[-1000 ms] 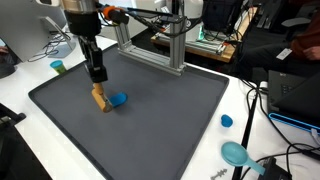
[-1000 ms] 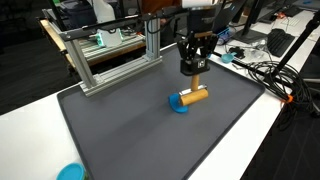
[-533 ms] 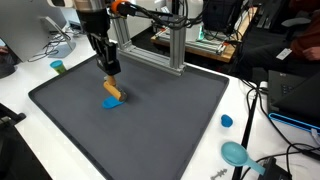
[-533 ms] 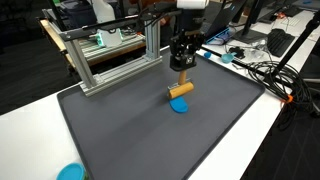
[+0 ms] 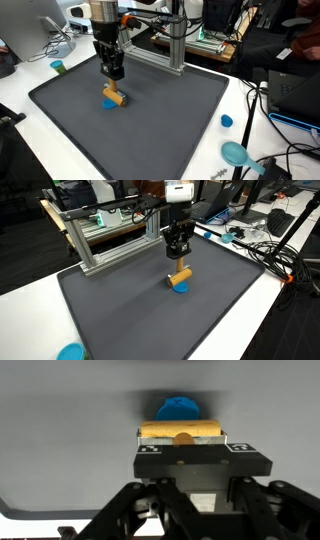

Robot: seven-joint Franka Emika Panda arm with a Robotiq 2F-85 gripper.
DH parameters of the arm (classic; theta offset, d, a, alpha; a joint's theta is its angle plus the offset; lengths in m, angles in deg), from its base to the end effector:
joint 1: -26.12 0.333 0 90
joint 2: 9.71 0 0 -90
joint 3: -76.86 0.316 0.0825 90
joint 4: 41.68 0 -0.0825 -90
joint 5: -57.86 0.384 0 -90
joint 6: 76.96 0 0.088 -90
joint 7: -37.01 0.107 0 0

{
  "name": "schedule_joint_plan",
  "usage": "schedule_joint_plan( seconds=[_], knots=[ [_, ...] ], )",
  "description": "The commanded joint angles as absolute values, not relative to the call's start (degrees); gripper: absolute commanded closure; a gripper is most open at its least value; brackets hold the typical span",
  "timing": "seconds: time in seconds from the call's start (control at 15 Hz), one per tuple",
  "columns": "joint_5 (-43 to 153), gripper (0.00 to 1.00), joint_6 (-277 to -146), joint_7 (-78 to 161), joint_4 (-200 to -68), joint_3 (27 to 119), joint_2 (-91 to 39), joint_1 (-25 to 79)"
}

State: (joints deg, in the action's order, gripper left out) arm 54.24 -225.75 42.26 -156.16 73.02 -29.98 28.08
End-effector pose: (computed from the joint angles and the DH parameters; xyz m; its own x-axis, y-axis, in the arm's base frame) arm 0.6287 -0.0174 0.3071 0.9674 -0.0596 0.2460 -0.0730 -0.9963 0.0457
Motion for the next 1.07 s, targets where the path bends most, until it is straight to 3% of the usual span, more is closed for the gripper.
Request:
schedule_joint_plan(
  seconds=[0.0,0.47,1.0],
  knots=[
    [54.12,0.79,-225.65,42.35,-155.69,73.46,-30.48,27.66],
    [52.91,0.79,-228.80,48.42,-152.51,71.13,-34.40,28.39],
    [57.81,0.79,-220.30,46.01,-146.33,73.64,-38.90,26.06]
  ],
)
